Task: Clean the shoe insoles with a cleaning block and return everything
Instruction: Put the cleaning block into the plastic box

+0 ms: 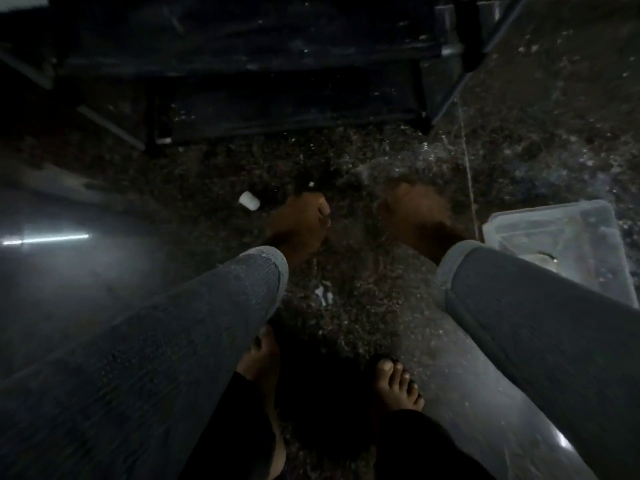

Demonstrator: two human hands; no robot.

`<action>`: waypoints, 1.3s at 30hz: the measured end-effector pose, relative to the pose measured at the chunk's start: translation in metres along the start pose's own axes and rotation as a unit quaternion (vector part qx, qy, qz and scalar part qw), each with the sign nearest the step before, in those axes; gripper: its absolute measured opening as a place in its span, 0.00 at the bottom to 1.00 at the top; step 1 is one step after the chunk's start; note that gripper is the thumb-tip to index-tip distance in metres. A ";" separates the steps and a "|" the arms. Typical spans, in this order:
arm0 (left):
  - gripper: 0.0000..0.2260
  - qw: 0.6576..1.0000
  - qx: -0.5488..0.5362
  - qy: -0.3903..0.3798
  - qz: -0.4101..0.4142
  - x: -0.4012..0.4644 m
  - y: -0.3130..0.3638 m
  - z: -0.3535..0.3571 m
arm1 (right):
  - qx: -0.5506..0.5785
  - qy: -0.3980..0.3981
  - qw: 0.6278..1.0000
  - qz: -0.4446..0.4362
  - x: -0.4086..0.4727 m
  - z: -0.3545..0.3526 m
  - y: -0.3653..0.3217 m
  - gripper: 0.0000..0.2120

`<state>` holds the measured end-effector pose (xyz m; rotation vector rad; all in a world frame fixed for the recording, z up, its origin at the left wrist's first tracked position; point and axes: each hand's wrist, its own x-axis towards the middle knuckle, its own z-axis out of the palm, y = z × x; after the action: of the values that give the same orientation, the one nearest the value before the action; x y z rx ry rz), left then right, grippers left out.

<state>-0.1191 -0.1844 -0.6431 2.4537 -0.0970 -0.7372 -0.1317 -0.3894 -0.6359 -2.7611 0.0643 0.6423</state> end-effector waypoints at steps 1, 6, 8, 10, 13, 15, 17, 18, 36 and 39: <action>0.05 1.000 0.007 0.009 -0.016 0.000 -0.010 -0.006 | -0.004 -0.004 1.000 -0.018 0.004 0.002 -0.012 0.19; 0.08 0.992 0.082 0.058 -0.077 -0.004 -0.057 -0.031 | -0.037 -0.034 0.997 -0.062 0.025 0.021 -0.065 0.19; 0.09 0.986 0.139 0.072 -0.063 -0.007 -0.077 -0.031 | -0.038 -0.042 0.996 -0.071 0.029 0.028 -0.082 0.19; 0.11 0.978 0.188 0.077 -0.047 -0.007 -0.080 -0.043 | -0.028 -0.045 0.995 -0.085 0.031 0.036 -0.095 0.19; 0.17 0.981 0.178 0.065 -0.044 0.002 -0.094 -0.041 | -0.022 -0.056 0.993 -0.100 0.031 0.051 -0.105 0.16; 0.14 0.983 0.068 0.133 -0.106 -0.016 -0.125 -0.031 | -0.025 -0.071 0.993 -0.095 0.028 0.057 -0.105 0.15; 0.10 0.965 -0.068 0.160 -0.194 -0.073 -0.173 0.055 | -0.027 -0.091 0.991 -0.095 0.023 0.063 -0.101 0.14; 0.08 0.953 -0.129 0.168 -0.218 -0.095 -0.192 0.096 | -0.025 -0.094 0.990 -0.099 0.020 0.067 -0.097 0.14; 0.09 0.997 -0.009 0.051 -0.057 0.000 -0.087 -0.009 | 0.243 -0.033 0.968 -0.056 0.007 0.069 -0.094 0.14; 0.10 0.999 -0.003 0.046 0.009 0.000 -0.048 -0.003 | 0.255 -0.010 0.966 -0.038 0.010 0.060 -0.095 0.09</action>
<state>-0.1218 -0.1434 -0.6672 2.4730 -0.0819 -0.6139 -0.1373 -0.2801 -0.6644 -2.2490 0.1040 0.5419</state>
